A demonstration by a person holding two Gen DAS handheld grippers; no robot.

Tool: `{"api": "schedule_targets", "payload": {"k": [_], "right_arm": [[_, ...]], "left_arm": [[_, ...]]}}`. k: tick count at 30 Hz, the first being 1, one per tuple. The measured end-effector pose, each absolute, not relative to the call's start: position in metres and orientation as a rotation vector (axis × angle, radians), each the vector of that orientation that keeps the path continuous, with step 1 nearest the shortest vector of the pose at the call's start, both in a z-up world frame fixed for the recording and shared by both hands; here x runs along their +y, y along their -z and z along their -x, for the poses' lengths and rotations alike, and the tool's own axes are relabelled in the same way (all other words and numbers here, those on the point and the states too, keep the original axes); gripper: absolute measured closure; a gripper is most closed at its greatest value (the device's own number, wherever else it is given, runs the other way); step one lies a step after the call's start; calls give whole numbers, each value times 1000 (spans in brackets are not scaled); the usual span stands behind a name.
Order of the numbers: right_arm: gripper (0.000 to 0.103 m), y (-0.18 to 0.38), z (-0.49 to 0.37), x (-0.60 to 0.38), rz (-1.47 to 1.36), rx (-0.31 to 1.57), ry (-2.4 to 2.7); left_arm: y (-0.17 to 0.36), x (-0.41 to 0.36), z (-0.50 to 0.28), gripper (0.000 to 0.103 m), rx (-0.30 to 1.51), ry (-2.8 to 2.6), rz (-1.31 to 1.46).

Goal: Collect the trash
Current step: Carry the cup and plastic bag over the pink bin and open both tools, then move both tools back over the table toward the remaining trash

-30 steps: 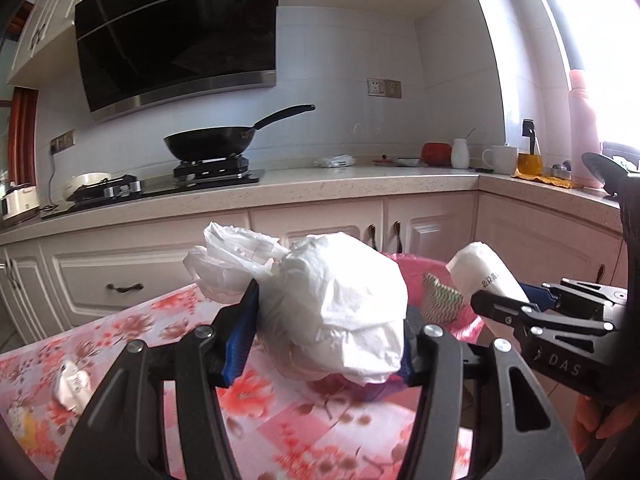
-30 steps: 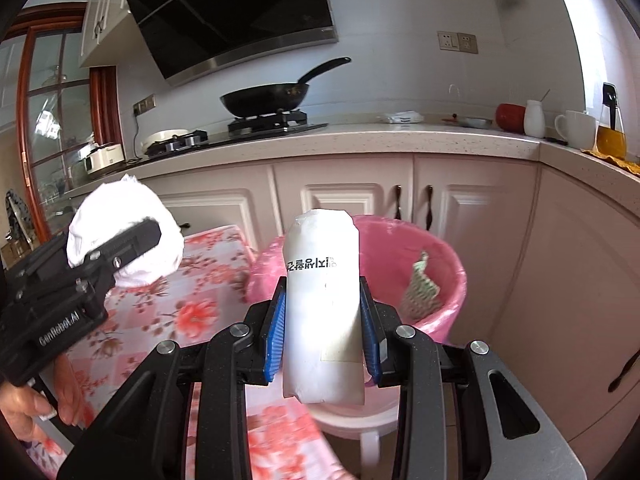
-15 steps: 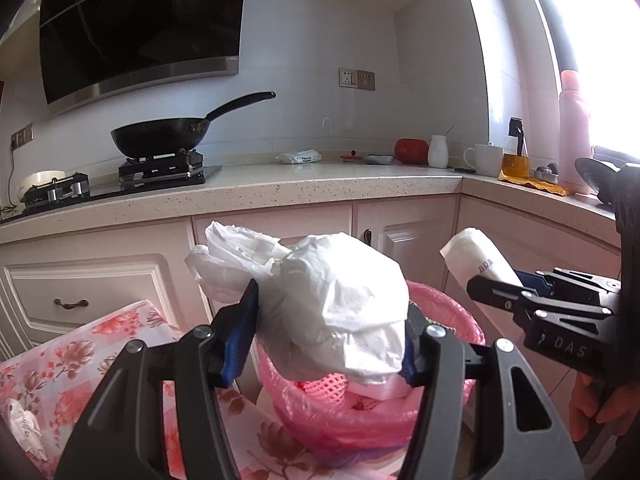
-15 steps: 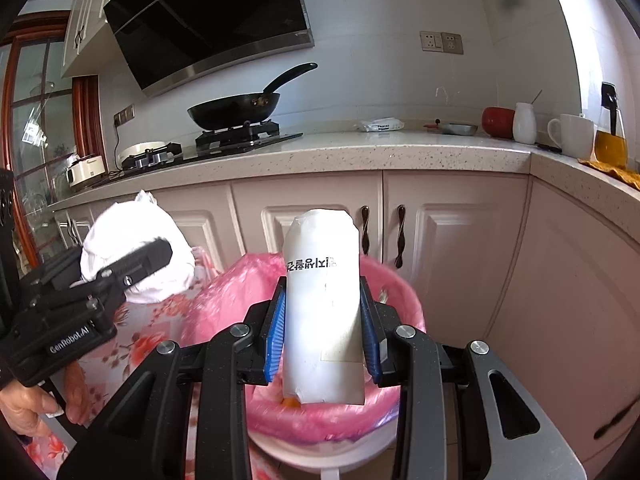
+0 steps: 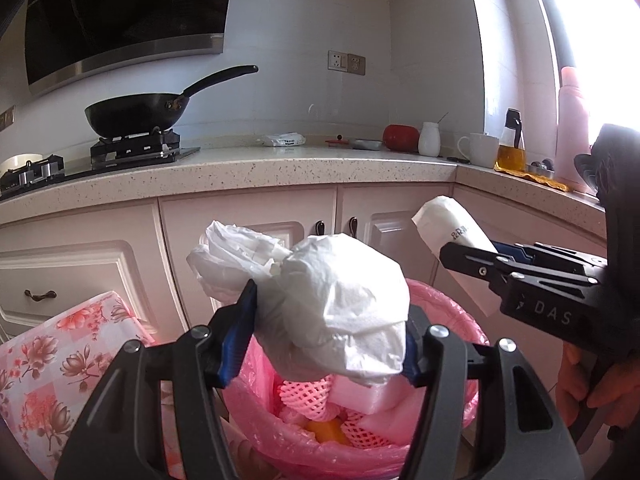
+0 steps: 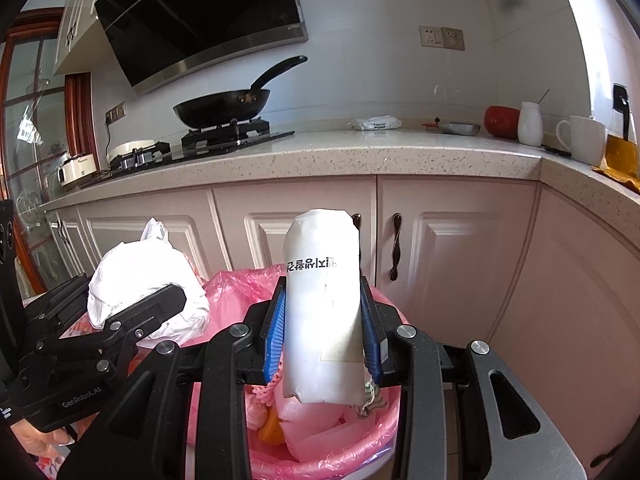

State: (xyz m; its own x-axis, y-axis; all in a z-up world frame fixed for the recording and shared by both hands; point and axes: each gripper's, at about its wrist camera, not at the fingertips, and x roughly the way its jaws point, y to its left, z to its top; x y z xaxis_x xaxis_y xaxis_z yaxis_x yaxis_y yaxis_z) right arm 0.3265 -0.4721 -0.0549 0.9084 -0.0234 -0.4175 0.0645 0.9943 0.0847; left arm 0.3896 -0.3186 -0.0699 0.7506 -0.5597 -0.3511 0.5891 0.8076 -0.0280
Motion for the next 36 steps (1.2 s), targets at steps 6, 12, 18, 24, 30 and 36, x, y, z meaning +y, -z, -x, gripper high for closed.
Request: {"api": "schedule_targets", "payload": {"k": [6, 12, 18, 24, 30, 36], "right_arm": [[67, 60, -337, -475, -105, 454, 45], [53, 57, -335, -480, -127, 445, 60], [53, 53, -330, -476, -119, 443, 60], [53, 41, -313, -462, -130, 420, 37], [48, 34, -288, -428, -121, 414, -11], [45, 40, -268, -380, -122, 431, -76]], "left_arm": [[83, -317, -397, 34, 381, 632, -89], [89, -309, -394, 22, 376, 608, -102], [85, -297, -388, 16, 372, 579, -100], [75, -275, -365, 5, 347, 534, -109], [72, -231, -327, 5, 347, 449, -106], [77, -173, -283, 5, 360, 357, -73]]}}
